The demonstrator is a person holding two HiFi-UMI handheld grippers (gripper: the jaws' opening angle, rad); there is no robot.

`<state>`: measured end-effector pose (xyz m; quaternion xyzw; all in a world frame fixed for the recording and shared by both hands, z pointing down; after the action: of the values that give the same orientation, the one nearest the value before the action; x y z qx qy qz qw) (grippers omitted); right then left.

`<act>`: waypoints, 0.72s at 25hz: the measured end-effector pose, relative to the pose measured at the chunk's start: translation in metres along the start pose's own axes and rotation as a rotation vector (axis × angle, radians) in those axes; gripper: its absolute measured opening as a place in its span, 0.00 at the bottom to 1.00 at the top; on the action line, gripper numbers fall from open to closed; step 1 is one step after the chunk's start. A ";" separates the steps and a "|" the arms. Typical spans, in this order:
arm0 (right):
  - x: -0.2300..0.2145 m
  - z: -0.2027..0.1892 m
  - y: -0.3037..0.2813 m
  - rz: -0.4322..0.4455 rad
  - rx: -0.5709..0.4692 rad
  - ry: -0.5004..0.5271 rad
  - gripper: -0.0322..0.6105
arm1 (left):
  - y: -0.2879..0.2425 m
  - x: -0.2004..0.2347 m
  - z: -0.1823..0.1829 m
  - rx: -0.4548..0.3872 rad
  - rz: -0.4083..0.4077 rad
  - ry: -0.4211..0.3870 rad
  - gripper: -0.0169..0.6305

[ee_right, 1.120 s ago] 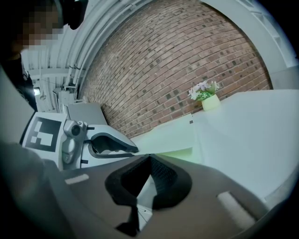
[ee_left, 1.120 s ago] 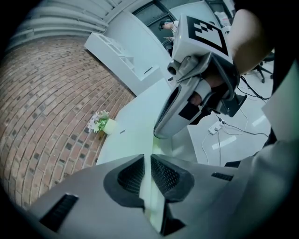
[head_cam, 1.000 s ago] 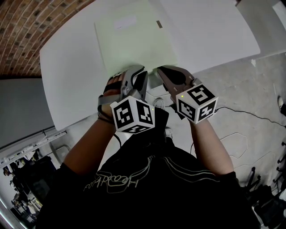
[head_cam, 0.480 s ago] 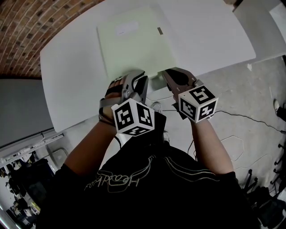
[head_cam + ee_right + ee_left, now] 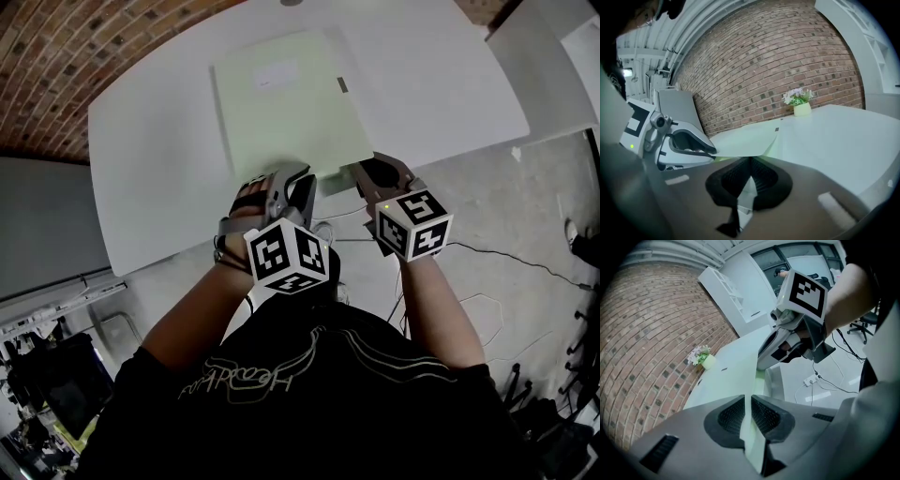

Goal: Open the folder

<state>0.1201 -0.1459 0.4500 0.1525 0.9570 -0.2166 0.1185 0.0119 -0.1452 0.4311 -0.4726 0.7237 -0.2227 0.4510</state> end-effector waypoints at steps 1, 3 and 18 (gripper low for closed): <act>0.000 -0.001 0.000 -0.005 -0.001 -0.001 0.05 | 0.000 -0.001 0.000 0.000 0.002 0.005 0.09; 0.001 -0.001 0.000 -0.016 -0.005 0.006 0.05 | 0.000 -0.001 -0.001 -0.003 0.004 0.012 0.09; 0.011 -0.001 -0.003 -0.052 0.049 0.131 0.05 | 0.004 0.000 -0.004 -0.004 -0.009 0.049 0.09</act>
<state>0.1089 -0.1455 0.4490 0.1443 0.9607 -0.2325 0.0464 0.0066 -0.1443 0.4303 -0.4710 0.7328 -0.2348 0.4313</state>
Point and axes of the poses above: the fingertips, and each gripper's own axes: y backward along the fingers, x to its left, z out of its top, the point moved 4 cm from there along y, backward along the fingers, and after that the axes turned 6 degrees about -z, right-handed, at the moved point
